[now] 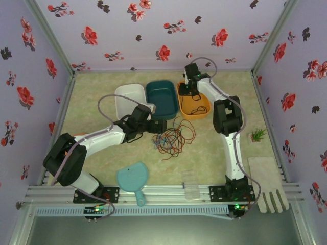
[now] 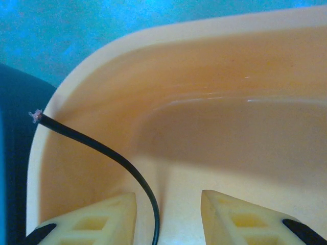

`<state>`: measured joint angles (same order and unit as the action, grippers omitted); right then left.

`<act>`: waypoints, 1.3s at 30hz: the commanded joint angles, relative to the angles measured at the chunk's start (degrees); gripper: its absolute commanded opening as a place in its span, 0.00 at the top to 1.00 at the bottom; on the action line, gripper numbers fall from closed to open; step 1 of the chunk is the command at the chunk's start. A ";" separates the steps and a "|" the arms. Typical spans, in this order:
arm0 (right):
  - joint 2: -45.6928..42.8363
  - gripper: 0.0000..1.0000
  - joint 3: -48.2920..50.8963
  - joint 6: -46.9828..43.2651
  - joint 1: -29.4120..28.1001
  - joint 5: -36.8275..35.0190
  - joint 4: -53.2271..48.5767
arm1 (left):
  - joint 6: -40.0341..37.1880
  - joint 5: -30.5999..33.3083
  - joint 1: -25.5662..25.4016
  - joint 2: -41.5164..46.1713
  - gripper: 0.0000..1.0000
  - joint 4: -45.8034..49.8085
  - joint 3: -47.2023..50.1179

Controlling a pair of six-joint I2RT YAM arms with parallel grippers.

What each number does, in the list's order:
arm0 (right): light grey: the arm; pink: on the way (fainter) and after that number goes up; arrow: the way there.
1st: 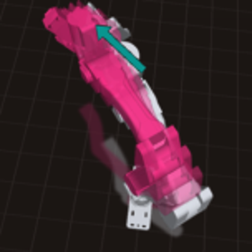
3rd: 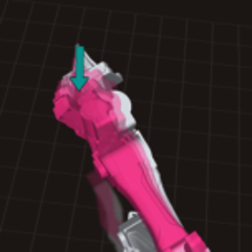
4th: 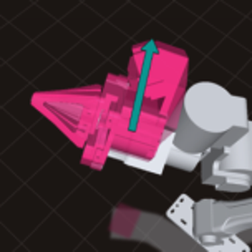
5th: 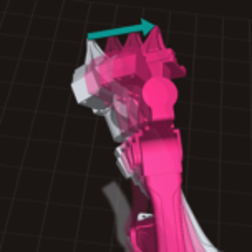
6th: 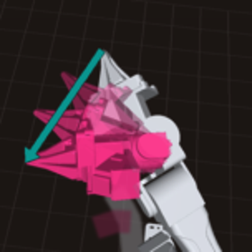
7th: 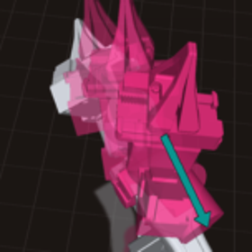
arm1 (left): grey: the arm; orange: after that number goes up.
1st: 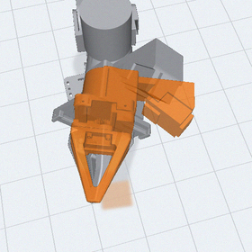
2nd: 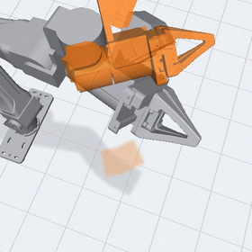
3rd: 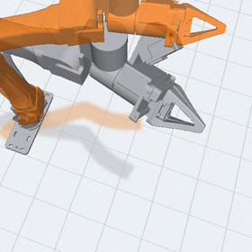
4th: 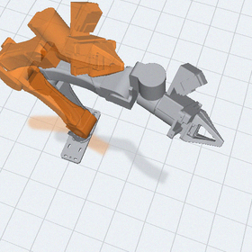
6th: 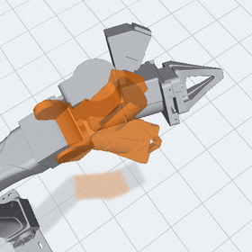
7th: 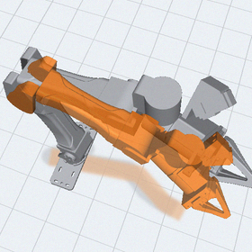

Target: Untangle the cables

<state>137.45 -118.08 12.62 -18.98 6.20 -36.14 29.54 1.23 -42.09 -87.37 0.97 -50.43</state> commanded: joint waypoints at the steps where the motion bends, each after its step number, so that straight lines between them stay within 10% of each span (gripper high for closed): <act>1: 3.10 0.61 -3.44 -0.94 -0.46 -1.23 -2.64 | 0.22 -0.70 0.44 -0.01 0.00 0.91 -1.60; 29: 0.54 0.97 -0.69 2.82 -0.19 -6.38 -5.96 | 0.61 -0.75 0.51 0.55 0.00 0.43 -0.81; 39: -0.64 0.75 -0.99 2.24 -0.20 -6.85 -7.18 | 0.69 -0.74 0.47 0.87 0.00 0.48 -0.76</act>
<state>139.59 -118.72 15.07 -19.11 0.73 -40.18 29.69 1.23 -42.06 -87.37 1.32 -50.43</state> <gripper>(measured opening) 0.232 0.997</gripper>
